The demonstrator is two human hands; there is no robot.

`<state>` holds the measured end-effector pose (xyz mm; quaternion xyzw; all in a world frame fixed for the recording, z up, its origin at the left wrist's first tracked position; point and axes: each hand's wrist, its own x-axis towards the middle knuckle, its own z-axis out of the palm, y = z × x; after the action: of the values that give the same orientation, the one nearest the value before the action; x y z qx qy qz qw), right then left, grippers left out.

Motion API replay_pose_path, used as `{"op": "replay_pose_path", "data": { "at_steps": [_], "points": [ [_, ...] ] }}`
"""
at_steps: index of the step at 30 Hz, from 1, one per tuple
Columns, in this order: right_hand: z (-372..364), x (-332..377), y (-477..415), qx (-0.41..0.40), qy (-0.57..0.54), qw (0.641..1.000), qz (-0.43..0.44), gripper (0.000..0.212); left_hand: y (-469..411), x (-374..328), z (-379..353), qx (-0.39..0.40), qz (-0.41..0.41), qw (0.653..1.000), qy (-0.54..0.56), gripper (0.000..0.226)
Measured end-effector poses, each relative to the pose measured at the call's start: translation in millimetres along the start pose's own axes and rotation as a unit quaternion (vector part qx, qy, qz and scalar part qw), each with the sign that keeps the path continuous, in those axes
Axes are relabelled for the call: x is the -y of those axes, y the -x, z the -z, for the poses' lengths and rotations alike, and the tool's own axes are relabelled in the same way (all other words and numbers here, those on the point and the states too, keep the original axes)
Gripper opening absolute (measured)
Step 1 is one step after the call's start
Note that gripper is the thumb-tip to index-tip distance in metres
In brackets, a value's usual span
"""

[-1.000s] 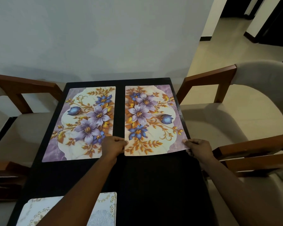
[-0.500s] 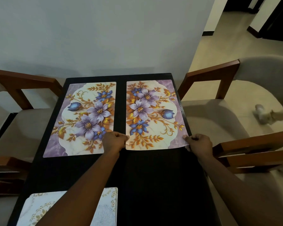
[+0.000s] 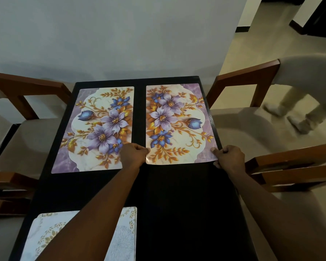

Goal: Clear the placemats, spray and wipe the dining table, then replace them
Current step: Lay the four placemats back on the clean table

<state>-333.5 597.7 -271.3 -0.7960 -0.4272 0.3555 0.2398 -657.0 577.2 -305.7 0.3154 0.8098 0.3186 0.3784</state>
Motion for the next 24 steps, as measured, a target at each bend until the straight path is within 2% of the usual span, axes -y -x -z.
{"op": "replay_pose_path", "data": {
  "at_steps": [9, 14, 16, 20, 22, 24],
  "points": [
    [7.8, 0.2, 16.8, 0.025, 0.105, 0.994, 0.005, 0.043, 28.0, -4.4, 13.4, -0.006, -0.12, 0.979, -0.163, 0.019],
    [8.4, -12.2, 87.9, 0.048, 0.0, 0.998, 0.041, 0.031, 82.8, 23.4, 66.5, -0.057, -0.148, 0.981, -0.114, 0.011],
    [4.2, -26.1, 136.7, 0.096, -0.021, 0.995, 0.034, 0.029, 122.2, 50.3, 102.8, -0.091, -0.126, 0.985, -0.08, 0.01],
    [-5.2, -73.9, 240.4, 0.221, -0.063, 0.971, -0.065, 0.02, 212.9, 129.5, 177.2, -0.156, -0.079, 0.98, -0.09, 0.009],
    [-11.7, -99.8, 298.9, 0.239, -0.077, 0.963, -0.102, 0.015, 250.6, 182.2, 212.5, -0.189, -0.04, 0.977, -0.088, 0.014],
    [-22.6, -125.5, 347.5, 0.24, -0.083, 0.959, -0.125, 0.014, 272.3, 232.7, 240.3, -0.202, 0.025, 0.971, -0.122, 0.03]
  ]
}}
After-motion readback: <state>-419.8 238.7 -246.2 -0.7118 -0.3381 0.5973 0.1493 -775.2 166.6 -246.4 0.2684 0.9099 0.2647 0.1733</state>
